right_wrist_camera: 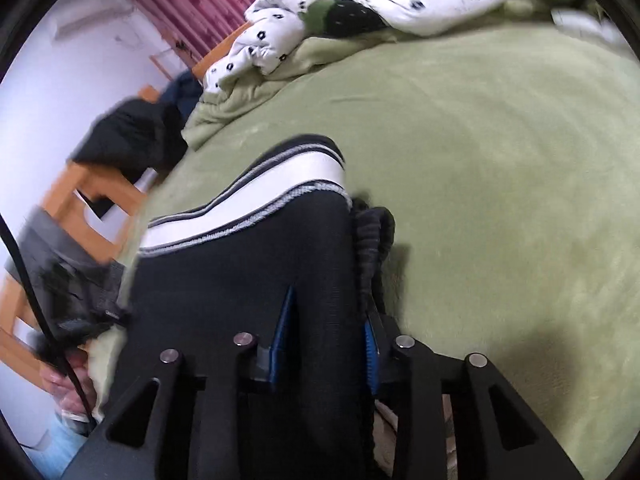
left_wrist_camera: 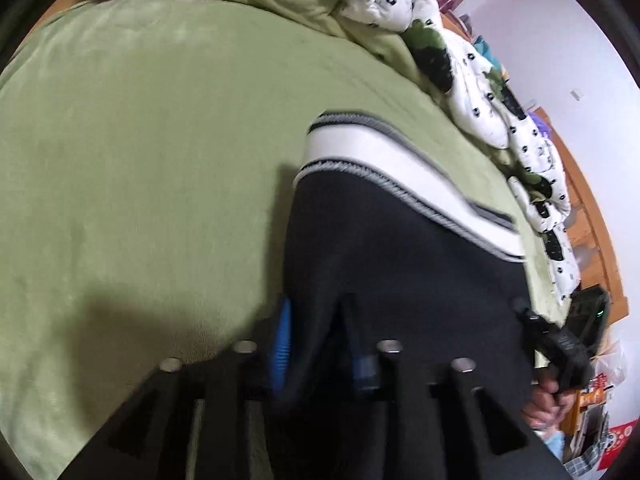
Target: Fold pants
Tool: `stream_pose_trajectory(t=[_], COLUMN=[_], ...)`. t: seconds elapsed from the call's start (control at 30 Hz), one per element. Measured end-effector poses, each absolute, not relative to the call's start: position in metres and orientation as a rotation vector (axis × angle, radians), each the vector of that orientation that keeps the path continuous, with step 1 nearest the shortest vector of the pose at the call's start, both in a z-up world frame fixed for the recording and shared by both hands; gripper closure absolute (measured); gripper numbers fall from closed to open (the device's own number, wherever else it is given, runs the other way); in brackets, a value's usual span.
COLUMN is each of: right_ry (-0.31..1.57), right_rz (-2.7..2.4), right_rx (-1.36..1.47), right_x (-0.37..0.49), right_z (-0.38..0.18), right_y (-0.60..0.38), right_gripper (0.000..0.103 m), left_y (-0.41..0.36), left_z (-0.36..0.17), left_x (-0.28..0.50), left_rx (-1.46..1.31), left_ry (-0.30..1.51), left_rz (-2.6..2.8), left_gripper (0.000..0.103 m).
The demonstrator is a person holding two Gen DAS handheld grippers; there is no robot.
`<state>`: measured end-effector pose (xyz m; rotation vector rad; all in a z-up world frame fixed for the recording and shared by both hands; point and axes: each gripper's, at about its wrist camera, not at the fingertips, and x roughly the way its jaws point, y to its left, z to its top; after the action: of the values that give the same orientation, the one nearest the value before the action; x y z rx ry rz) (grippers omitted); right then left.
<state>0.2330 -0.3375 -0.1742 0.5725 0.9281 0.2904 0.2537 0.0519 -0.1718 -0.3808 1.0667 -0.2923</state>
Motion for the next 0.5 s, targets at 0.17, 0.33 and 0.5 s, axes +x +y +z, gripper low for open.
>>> stream_pose_trajectory(t=[0.17,0.33,0.5], right_ry=[0.9,0.884,0.969], right_rz=[0.17,0.153,0.213], right_rx=[0.26,0.265,0.347], right_x=[0.234,0.291,0.314], right_z=[-0.124,-0.115,-0.127], right_y=[-0.318,-0.304,-0.312], right_gripper=[0.054,0.055,0.086], left_y=[0.053,0.068,0.079], left_z=[-0.162,-0.149,-0.133], left_x=[0.234,0.226,0.218], left_rx=[-0.276,-0.305,-0.294], left_ry=[1.031,1.003,0.977], left_rz=[-0.279,-0.26,-0.236], left_gripper=[0.063,0.056,0.056])
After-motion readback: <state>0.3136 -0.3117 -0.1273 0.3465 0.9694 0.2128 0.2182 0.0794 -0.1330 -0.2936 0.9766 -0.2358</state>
